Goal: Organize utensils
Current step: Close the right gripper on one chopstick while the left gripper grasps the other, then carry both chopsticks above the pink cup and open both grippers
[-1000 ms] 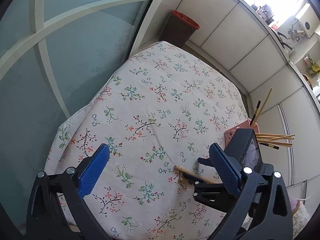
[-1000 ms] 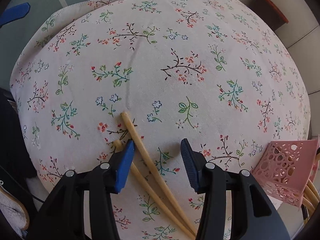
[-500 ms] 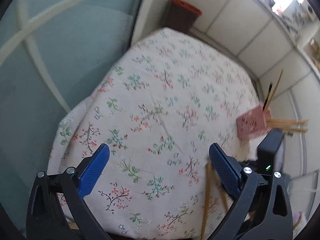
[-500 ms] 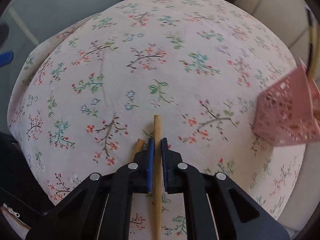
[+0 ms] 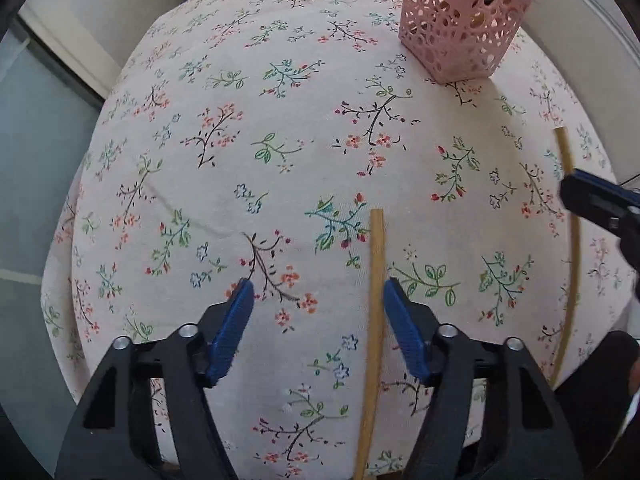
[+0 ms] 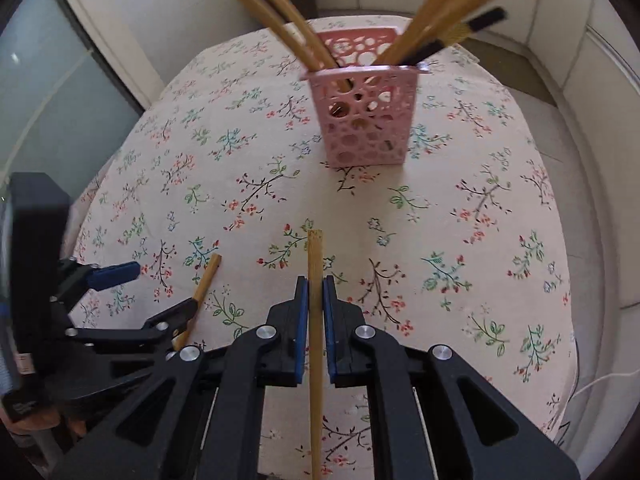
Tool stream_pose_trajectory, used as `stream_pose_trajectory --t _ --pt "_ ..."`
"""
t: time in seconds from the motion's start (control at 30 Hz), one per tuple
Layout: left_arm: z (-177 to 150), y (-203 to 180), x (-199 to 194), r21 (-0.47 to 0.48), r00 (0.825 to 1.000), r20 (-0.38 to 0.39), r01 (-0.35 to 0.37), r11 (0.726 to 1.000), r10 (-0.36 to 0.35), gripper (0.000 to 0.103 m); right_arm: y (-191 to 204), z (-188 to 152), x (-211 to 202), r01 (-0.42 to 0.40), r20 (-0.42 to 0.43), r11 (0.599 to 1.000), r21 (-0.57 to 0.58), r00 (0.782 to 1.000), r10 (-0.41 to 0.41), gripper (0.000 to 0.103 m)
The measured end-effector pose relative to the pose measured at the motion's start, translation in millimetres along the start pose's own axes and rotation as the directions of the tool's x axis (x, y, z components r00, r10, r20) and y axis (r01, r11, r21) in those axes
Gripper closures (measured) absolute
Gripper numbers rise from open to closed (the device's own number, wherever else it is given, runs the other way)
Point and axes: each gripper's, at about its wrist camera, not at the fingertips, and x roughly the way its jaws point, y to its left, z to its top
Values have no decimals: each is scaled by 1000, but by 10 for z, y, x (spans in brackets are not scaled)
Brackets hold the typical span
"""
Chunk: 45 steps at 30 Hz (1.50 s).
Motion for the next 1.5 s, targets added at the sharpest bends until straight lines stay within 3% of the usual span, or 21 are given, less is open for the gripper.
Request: stream_pose_trajectory --t 0.03,0.17,0.23,0.37,0.47,0.73,0.97,1.17,1.27,1.37,1.5 --pt "29 -34 69 5 1000 -25 3 1000 -3 59 -34 -31 -84 -7 29 1000 10 1000 7 95" --pt "107 -89 83 21 999 -9 36 999 -36 94 -110 -146 -394 -30 107 999 39 994 25 95" --pt "115 -36 75 0 998 3 64 998 -64 96 -138 -163 -559 -47 149 998 52 988 39 95" --pt "11 279 -128 -64 966 67 254 965 -249 97 -188 -185 -934 -91 217 994 59 973 76 95" --pt "-111 449 -489 -35 935 175 320 947 -310 97 -138 -195 -1160 -103 265 994 45 960 88 95" --pt "-123 399 -1092 6 896 320 324 946 -309 97 67 -184 -1668 -103 349 995 -1 932 97 95" --pt "98 270 -2124 90 799 515 309 947 -309 97 147 196 -2283 -100 431 995 -29 897 103 95" --pt "505 235 -2935 142 711 643 255 957 -285 97 159 808 -2829 -66 528 998 -23 847 68 95" --pt "719 224 -3192 157 680 681 227 961 -272 97 146 1103 -3019 -28 573 999 -21 819 35 95" --pt "938 207 -3286 166 663 701 209 964 -264 97 136 1362 -3096 10 601 1000 -20 800 4 95" --pt "1161 108 -3241 174 664 696 215 961 -274 97 130 1552 -2996 34 608 999 -19 794 -15 95"
